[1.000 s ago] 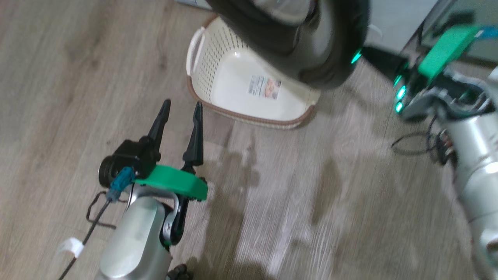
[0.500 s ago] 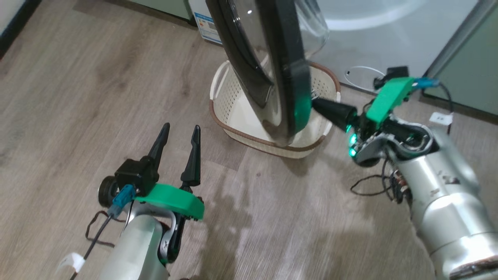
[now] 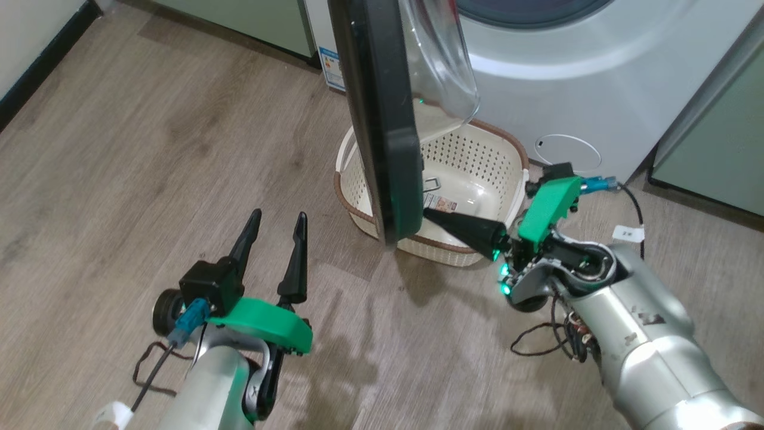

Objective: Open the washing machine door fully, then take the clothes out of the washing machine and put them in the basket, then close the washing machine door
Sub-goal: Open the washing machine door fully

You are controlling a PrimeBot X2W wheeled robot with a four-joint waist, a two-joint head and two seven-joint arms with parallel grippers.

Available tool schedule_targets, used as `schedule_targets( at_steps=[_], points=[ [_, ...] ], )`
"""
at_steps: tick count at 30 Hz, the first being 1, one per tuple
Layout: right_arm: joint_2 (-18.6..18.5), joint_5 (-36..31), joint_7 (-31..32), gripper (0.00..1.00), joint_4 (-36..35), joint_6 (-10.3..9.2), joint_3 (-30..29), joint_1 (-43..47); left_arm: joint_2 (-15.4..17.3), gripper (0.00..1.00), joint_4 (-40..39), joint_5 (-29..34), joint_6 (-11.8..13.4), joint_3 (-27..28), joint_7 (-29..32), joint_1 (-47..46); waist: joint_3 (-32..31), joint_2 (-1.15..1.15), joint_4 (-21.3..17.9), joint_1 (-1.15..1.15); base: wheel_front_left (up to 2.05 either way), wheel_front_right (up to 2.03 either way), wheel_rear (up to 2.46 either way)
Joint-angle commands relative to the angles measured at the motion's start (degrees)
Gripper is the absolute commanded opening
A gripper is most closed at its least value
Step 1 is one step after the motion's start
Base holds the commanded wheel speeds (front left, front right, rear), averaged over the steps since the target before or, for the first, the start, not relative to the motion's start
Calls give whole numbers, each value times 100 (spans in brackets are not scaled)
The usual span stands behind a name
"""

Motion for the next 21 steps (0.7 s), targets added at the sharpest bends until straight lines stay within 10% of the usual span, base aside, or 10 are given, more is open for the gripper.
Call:
schedule_targets(
  at_steps=[1, 14, 17, 20, 21],
  points=[
    [149, 151, -84, 0, -227, -1, 198, 15, 99, 100, -148, 58, -12, 239, -37, -73, -38, 0, 10, 0, 0, 0, 0],
    [150, 522, -745, 0, -269, -1, 237, 189, 99, 100, -86, 177, -65, 558, -37, 111, -406, 0, -232, 0, 0, 0, 0],
    [151, 473, -788, 28, -270, -1, 146, 313, 99, 100, -79, 248, -123, 705, -37, 177, -537, 0, -382, 0, 0, 0, 0],
    [143, 373, -878, 100, -277, -1, -46, 534, 99, 100, -77, 381, -216, 958, -37, 292, -730, 0, -620, 0, 0, 0, 0],
    [134, 312, -931, 100, -294, -1, -109, 611, 99, 100, -71, 426, -246, 1055, -37, 331, -806, 0, -717, 0, 0, 0, 0]
  ],
)
